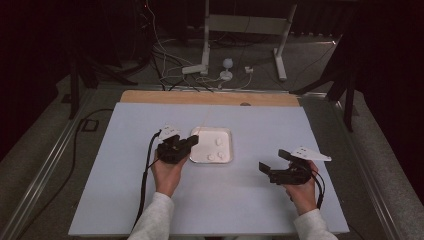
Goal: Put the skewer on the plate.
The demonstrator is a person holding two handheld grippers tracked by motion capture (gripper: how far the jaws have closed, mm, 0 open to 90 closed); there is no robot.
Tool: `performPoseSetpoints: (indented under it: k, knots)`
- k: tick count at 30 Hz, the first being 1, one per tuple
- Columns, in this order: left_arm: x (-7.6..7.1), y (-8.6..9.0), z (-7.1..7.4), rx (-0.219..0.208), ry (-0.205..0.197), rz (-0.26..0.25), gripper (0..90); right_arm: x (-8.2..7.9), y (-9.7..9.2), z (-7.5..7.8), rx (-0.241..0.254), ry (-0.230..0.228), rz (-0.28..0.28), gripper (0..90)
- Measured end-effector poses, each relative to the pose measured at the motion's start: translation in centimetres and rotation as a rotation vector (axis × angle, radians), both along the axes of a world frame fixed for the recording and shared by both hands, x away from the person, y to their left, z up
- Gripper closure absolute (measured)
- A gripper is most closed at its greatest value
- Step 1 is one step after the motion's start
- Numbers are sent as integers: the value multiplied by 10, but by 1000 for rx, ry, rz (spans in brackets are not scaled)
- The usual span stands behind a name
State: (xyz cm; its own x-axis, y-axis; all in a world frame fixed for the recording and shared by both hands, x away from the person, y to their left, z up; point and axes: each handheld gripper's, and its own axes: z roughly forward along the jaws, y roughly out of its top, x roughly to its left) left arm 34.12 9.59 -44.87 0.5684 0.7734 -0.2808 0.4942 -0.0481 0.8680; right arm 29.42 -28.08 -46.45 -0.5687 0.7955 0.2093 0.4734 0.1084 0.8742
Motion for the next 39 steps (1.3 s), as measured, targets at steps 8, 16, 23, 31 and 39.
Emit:
performPoseSetpoints:
  k: [8,16,23,31,39]
  knots:
    - [9,-10,-7,9,22,22,896,1,-1,0,-1,2,-4,0]
    - [14,-19,-16,16,32,47,897,1,-2,-1,0,8,-8,0]
    - [16,-24,-28,35,58,58,896,2,-3,-3,-5,15,-12,0]
    - [16,-29,-48,39,105,63,894,2,-3,-4,-7,22,-9,0]
    - [19,-33,-63,73,152,82,893,1,-3,-6,-7,28,-8,0]
